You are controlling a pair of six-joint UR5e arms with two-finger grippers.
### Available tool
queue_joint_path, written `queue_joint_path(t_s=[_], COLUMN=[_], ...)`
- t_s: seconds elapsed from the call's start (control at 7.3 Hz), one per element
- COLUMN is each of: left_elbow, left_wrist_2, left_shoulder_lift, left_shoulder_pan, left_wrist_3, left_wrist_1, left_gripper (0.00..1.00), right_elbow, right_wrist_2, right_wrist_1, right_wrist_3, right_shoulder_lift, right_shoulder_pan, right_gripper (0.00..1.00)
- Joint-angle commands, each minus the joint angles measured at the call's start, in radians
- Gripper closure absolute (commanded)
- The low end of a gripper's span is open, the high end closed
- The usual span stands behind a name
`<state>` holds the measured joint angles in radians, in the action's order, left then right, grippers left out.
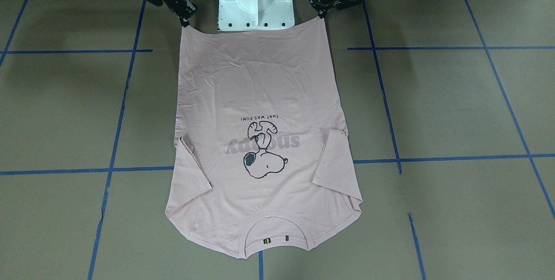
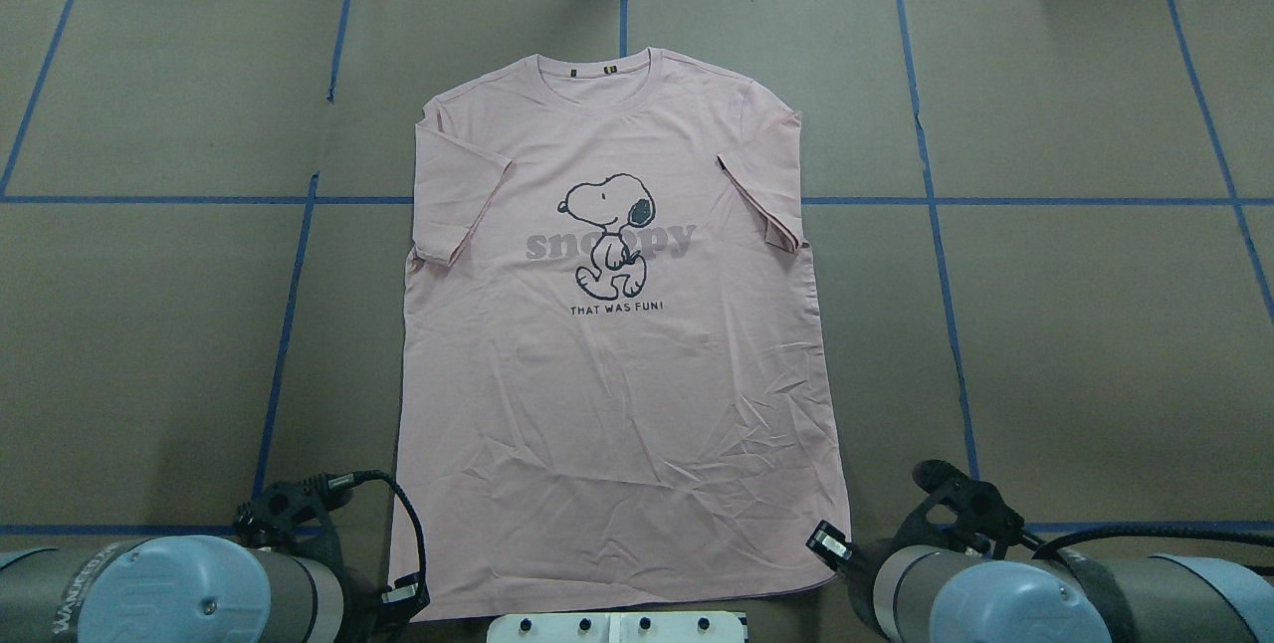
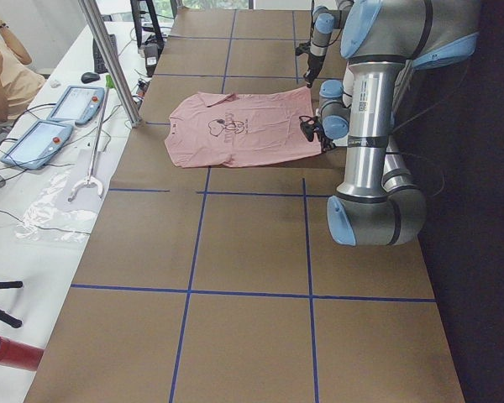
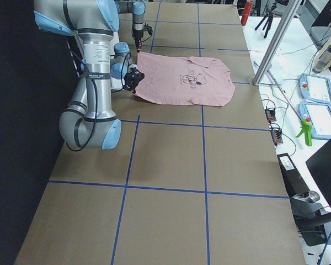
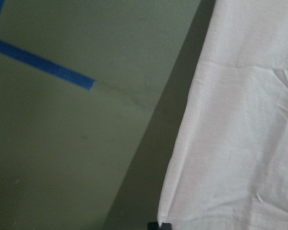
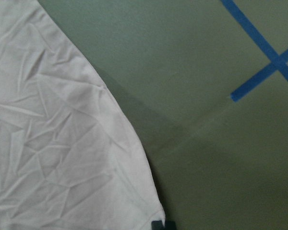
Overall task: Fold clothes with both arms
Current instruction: 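Lift the hem with both grippers and fold it toward the collar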
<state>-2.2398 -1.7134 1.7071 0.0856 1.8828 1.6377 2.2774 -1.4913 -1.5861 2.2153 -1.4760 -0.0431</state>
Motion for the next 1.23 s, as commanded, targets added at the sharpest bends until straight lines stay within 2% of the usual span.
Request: queue_joint_path(t_s=[0.0,0.14,0.27,0.41,0.68,0.82,0.96,1.1], left_elbow=[0.014,0.052,0.136,0.243,0.494,0.590,0.670,0.771], left_wrist_2=[-0.015,-0.018,-0.017,-0.015,-0.012,-0.011,-0.009,0.007], left_shoulder_lift=[0.140,0.210,0.241,0.279,0.298,0.322,0.362,0.388], left_shoulder_pan=[0.148,0.254,0.320,0.407,0.538,0.603,0.647,0.673], left_wrist_3=[-0.118,-0.195,-0.306,-0.397,-0.436,-0.497,-0.546,-0.553], left_wrist_1=[-0.086,-0.102,-0.082,-0.009,0.263,0.315,0.323,0.418], left_gripper=[1.00,1.00,1.00,1.00,1.00,1.00,1.00,1.00], right_elbow=[-0.010,-0.082,-0.196,-0.305,-0.509,-0.613,-0.736,-0.860], right_wrist_2=[-0.003,-0.003,-0.021,-0.058,-0.084,-0.110,-0.115,-0.121], right_wrist_1=[-0.002,0.000,0.005,0.008,0.014,0.021,0.110,0.199], right_wrist_3=[-0.142,-0.217,-0.320,-0.389,-0.497,-0.515,-0.517,-0.525], right_shoulder_lift=[0.081,0.145,0.227,0.308,0.441,0.500,0.552,0.595], right_shoulder_pan=[-0.123,-0.208,-0.303,-0.393,-0.527,-0.579,-0.615,-0.645], right_gripper=[1.00,1.00,1.00,1.00,1.00,1.00,1.00,1.00])
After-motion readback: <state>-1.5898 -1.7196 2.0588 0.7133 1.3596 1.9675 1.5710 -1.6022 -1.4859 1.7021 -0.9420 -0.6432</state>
